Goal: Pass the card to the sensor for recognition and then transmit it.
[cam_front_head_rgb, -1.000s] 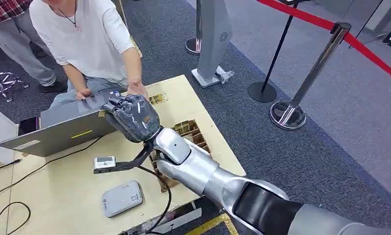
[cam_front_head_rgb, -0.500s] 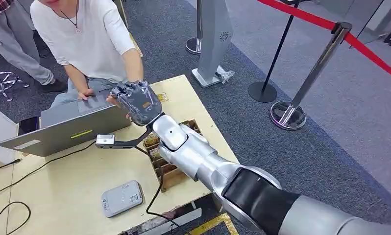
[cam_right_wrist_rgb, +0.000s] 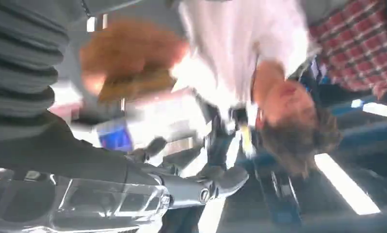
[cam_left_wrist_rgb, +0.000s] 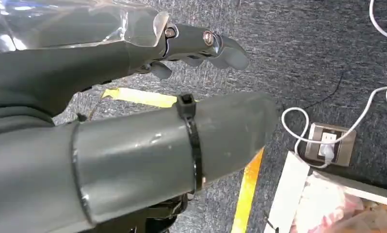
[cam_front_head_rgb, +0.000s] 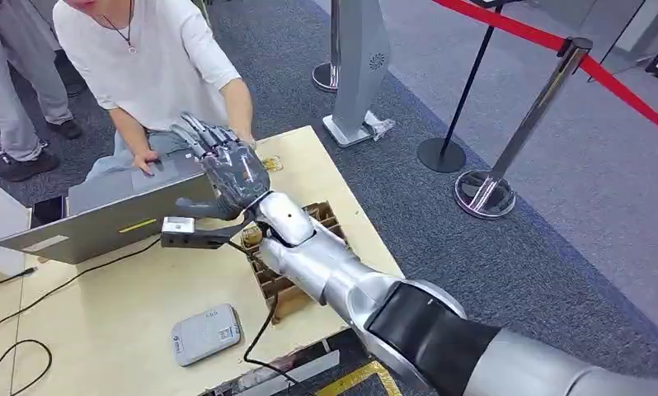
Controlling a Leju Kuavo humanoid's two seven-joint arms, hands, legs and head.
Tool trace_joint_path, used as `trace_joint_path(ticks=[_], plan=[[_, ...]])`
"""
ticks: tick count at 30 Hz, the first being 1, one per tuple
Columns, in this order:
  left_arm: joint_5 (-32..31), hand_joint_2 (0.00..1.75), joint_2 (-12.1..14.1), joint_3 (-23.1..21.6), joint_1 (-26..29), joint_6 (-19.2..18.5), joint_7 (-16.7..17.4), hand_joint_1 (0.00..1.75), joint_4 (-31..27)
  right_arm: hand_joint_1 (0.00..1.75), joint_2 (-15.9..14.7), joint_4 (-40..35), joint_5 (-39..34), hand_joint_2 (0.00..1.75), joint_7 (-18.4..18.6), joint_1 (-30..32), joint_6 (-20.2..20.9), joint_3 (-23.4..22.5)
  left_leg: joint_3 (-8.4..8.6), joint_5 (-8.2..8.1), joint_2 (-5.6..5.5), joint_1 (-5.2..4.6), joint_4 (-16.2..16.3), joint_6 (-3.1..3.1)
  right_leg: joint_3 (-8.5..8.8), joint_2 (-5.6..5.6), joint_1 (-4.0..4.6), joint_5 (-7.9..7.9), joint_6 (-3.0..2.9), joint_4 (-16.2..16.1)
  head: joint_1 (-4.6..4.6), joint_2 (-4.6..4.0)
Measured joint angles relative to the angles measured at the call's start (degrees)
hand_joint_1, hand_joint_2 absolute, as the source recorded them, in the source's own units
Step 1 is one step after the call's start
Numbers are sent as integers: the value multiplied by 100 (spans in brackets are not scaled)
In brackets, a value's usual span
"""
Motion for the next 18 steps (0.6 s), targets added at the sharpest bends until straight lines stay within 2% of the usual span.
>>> trace_joint_path(ticks=[2,5,12,13,18], plan=[[18,0,2,0,6,0,-7,0,0,0,7,-157,-601,0,-276,136,324,-24,-1,0,-1,0,0,0,-1,0,0,0,0,0,-2,0],[50,0,2,0,7,2,-15,0,0,0,6,-433,-1065,0,-416,331,541,-22,0,0,0,0,0,0,-2,0,0,0,0,0,-2,0],[94,0,2,0,24,9,-59,0,0,0,-53,-1014,-1008,0,-242,679,506,131,0,0,0,0,0,0,-3,1,0,0,0,0,-2,0],[101,0,2,0,28,7,-63,0,0,0,-85,-1097,-962,175,-211,720,506,179,-1,0,0,0,0,0,-3,0,0,0,0,0,-2,0],[140,0,4,2,38,2,-63,0,0,0,-263,-1480,-848,175,-156,897,489,324,-1,0,0,-1,1,0,-3,0,0,0,0,0,-2,0]])
